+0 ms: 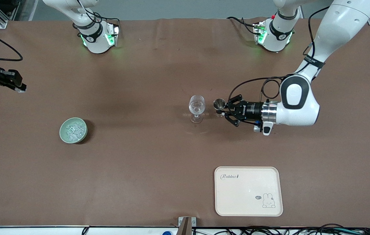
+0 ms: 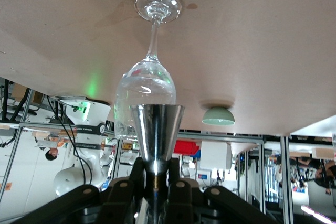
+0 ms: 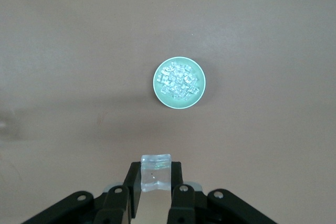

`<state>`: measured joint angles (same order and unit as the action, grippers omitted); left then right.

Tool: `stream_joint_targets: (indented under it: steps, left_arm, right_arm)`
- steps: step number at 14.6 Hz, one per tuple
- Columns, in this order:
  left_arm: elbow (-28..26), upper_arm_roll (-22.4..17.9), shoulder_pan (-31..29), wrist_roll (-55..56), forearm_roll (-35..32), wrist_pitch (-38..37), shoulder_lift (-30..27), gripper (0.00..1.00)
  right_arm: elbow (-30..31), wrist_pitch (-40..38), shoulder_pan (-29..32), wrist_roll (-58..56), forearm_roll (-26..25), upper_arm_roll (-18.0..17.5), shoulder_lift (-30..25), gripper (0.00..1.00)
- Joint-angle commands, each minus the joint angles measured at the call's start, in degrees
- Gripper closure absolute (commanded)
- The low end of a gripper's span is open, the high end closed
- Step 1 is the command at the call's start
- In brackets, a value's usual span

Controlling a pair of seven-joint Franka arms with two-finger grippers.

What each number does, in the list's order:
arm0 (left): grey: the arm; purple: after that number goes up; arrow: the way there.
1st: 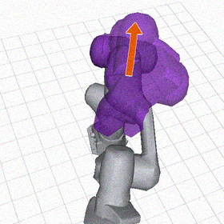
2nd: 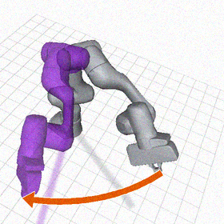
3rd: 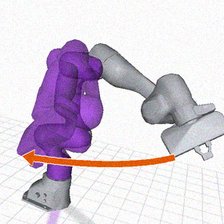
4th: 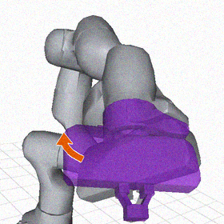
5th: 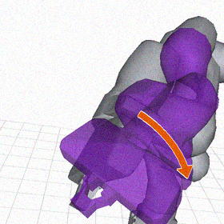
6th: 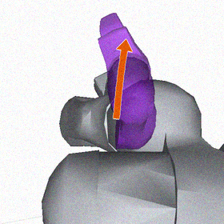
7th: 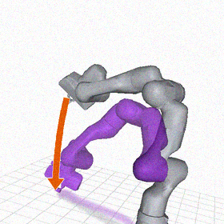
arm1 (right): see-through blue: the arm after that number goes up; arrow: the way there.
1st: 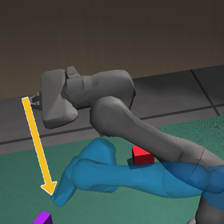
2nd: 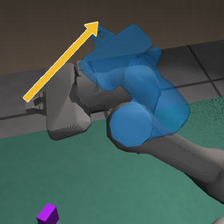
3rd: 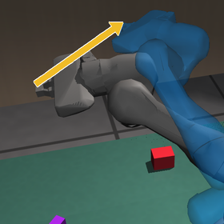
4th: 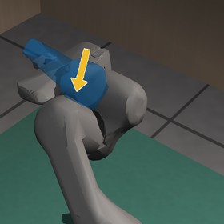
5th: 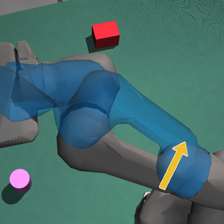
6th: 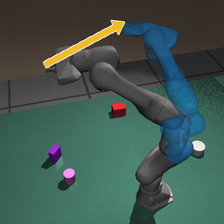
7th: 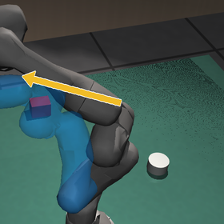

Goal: Pour wine and add ice with both arms
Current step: 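Bring the jigger over the wine glass rim with the left gripper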

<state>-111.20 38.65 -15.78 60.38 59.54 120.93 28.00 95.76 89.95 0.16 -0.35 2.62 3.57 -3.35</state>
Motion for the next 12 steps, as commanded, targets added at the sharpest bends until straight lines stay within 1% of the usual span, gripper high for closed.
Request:
stream_joint_targets:
  steps: [1,4,6,10,12]
  left_arm:
    - [-2.70,0.03,0.83,1.59,0.84,1.59,-3.83,0.99]
    - [-4.46,0.02,1.10,1.67,0.57,2.37,-5.33,0.99]
    - [-4.82,0.03,1.36,1.85,0.57,2.90,-5.59,0.99]
    - [-4.82,-0.06,2.59,3.78,0.40,3.52,-6.12,0.99]
    - [-4.91,0.03,2.77,4.48,-0.83,4.40,-6.12,0.99]
  right_arm:
    - [1.80,0.49,0.10,-0.27,-0.78,-0.05,-1.49,0.99]
    - [1.62,1.02,0.19,-0.27,-1.12,0.04,-1.22,0.99]
    - [1.27,1.54,0.19,-0.27,-2.00,-0.05,-1.13,0.99]
    - [1.27,1.81,0.01,-0.27,-2.09,-0.05,-1.05,0.99]
    - [1.36,1.81,0.01,-0.27,-2.09,-0.05,-1.05,0.99]
